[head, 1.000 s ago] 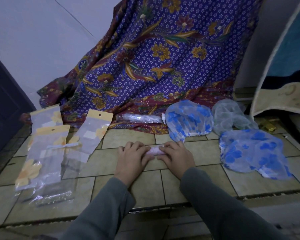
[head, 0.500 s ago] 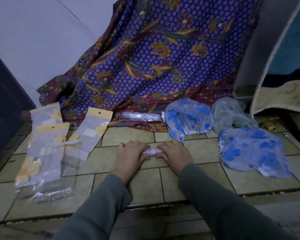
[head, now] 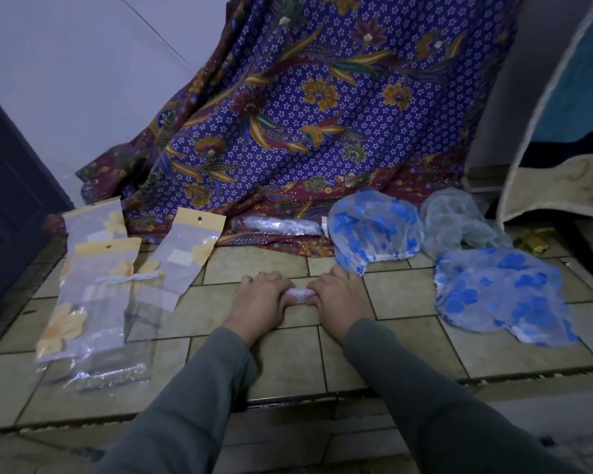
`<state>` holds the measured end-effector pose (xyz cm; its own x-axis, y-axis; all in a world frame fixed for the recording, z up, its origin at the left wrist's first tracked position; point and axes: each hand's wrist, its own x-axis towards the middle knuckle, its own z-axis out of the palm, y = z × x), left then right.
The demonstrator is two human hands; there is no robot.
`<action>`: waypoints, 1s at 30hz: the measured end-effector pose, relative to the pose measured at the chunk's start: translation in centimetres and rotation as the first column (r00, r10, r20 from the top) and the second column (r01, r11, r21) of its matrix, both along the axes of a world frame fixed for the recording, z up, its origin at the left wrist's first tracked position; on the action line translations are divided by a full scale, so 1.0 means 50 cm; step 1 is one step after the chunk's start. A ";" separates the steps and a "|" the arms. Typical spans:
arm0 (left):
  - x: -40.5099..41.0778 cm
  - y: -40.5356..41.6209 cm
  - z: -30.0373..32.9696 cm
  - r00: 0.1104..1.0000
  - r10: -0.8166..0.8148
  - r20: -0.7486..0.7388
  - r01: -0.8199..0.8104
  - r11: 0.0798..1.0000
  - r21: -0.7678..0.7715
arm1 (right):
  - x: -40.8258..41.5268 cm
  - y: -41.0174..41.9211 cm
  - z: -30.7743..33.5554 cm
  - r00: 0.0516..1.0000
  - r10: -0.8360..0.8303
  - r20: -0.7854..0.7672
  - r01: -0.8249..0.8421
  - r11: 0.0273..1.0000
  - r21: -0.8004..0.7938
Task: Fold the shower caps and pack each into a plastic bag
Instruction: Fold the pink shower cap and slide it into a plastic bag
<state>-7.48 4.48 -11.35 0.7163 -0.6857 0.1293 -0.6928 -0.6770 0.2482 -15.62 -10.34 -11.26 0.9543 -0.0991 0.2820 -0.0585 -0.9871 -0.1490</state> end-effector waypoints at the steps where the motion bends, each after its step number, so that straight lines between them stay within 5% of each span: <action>1: 0.000 0.004 0.001 1.000 0.005 -0.017 -0.005 1.000 -0.009 | 0.001 0.003 0.002 1.000 0.006 -0.017 -0.006 1.000 0.013; 5: -0.013 0.038 0.001 0.996 0.039 -0.075 -0.045 0.995 -0.084 | 0.000 0.011 -0.004 0.999 -0.038 0.018 0.037 0.997 0.061; 8: -0.021 0.093 0.003 0.970 0.242 -0.029 -0.242 0.942 -0.233 | 0.002 0.022 -0.011 0.999 -0.041 0.009 0.040 0.997 0.066; 13: -0.015 0.214 0.027 0.681 0.730 0.053 -0.719 0.680 -0.144 | 0.018 0.071 -0.020 0.999 0.000 0.032 -0.010 0.958 0.288; 16: -0.012 0.262 0.031 0.563 0.827 0.000 -0.827 0.562 0.022 | 0.033 0.111 -0.020 0.999 0.018 0.032 -0.027 0.947 0.319; 30: -0.020 0.270 0.034 0.674 0.735 0.075 -0.735 0.678 -0.035 | 0.026 0.133 0.002 0.996 0.010 0.092 -0.045 0.925 0.378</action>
